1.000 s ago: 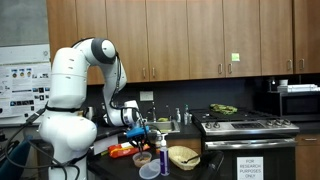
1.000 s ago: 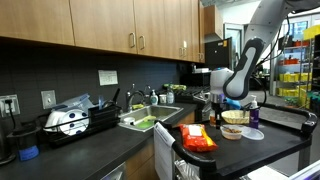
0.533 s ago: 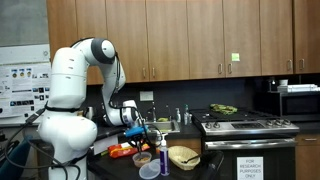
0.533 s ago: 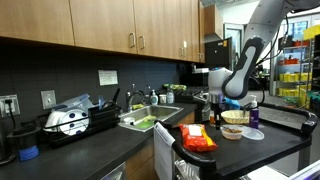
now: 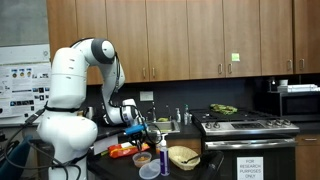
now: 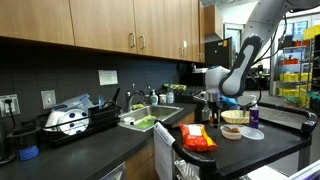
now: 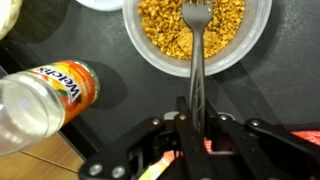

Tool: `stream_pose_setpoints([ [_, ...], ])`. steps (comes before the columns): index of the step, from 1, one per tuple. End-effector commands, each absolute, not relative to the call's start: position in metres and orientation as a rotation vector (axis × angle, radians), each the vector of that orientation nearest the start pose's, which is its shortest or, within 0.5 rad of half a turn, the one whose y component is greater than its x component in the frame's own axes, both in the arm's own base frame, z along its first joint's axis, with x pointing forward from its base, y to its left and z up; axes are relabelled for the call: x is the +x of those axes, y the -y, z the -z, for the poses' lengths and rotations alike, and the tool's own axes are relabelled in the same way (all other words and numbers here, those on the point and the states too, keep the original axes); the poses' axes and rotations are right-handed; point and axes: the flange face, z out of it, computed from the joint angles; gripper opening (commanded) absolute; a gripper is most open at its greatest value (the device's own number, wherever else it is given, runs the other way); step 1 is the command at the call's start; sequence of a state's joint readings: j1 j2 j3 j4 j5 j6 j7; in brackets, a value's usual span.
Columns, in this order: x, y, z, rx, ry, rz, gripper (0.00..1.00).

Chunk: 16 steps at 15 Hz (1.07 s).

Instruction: Scoop one spoon of baked beans with the silver spoon in the clear lunch box upwards and put it back downwards into the clear lunch box

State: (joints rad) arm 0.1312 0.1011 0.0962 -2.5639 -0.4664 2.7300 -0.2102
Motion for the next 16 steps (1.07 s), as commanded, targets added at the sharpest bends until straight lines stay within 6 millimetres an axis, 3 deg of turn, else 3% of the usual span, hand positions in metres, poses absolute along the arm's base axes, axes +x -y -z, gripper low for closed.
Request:
stream_pose_setpoints([
  [1,0.44,-0.125,-0.247,-3.042,1.423,0.099,0.04],
  [16,0.442,-0.132,-0.283,-3.069,1.451,0.124,0.04],
])
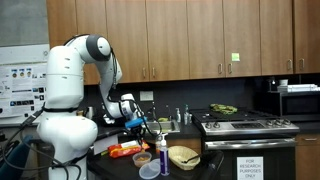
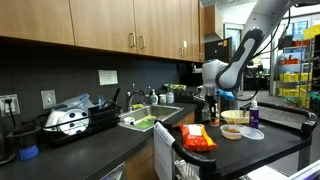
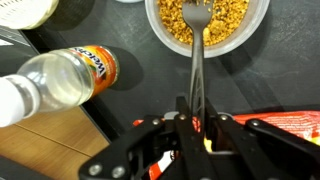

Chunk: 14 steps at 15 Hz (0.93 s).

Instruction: Scoop one spoon of baked beans with the silver spoon in the clear lunch box upwards and put it back downwards into the clear lunch box

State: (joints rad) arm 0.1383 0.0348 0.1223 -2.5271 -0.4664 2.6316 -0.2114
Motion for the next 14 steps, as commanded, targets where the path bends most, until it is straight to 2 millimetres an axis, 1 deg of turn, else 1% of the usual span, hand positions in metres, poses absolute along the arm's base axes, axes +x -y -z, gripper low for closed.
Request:
stream_pose_setpoints([
  [1,0.441,-0.133,-0.286,-3.071,1.45,0.127,0.04],
  [8,0.441,-0.138,-0.301,-3.082,1.461,0.155,0.04],
  [14,0.437,-0.143,-0.305,-3.08,1.465,0.162,0.04],
])
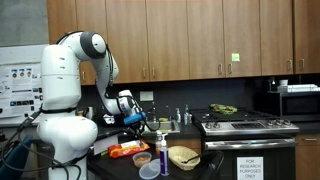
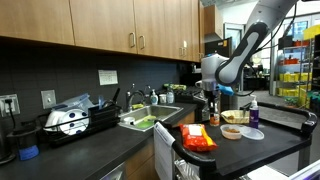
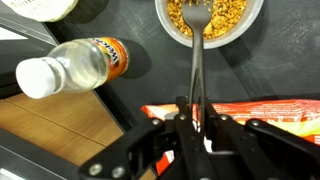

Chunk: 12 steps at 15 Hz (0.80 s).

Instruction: Scoop one spoon of baked beans with the silver spoon in the clear lunch box upwards and put it back downwards into the clear lunch box

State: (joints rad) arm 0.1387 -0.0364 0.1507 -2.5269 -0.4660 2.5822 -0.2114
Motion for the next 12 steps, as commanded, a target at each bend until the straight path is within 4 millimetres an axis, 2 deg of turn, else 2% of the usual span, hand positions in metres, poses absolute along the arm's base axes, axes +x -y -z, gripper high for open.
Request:
stream_pose_setpoints([
  [1,0.4372,-0.1433,-0.3059,-3.08,1.464,0.164,0.04],
  [12,0.4339,-0.1444,-0.3064,-3.082,1.453,0.175,0.04],
])
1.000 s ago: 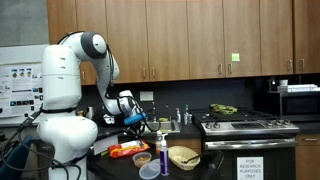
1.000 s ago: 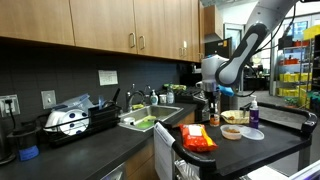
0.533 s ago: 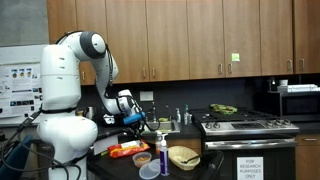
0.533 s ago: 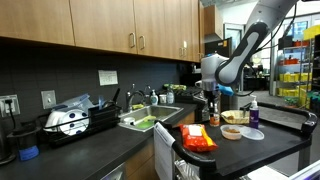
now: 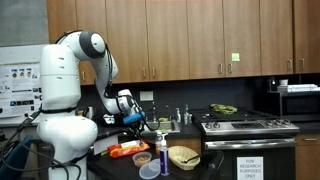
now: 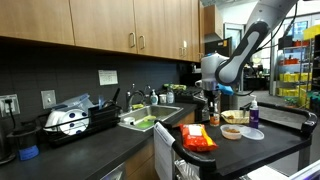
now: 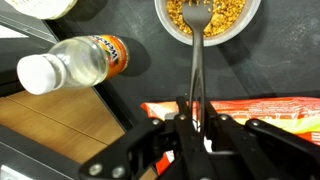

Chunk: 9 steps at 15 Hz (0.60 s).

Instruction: Scoop one spoon of baked beans with the silver spoon in the clear lunch box upwards and put it back downwards into the clear lunch box

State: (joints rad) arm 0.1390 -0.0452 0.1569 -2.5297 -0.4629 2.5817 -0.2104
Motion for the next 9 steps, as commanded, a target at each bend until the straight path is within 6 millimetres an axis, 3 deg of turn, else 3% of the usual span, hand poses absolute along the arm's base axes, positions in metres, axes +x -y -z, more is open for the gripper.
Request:
stream_pose_setpoints([
  [1,0.4337,-0.1442,-0.3063,-3.082,1.453,0.175,0.04],
  [9,0.4314,-0.1442,-0.3049,-3.083,1.447,0.171,0.04],
])
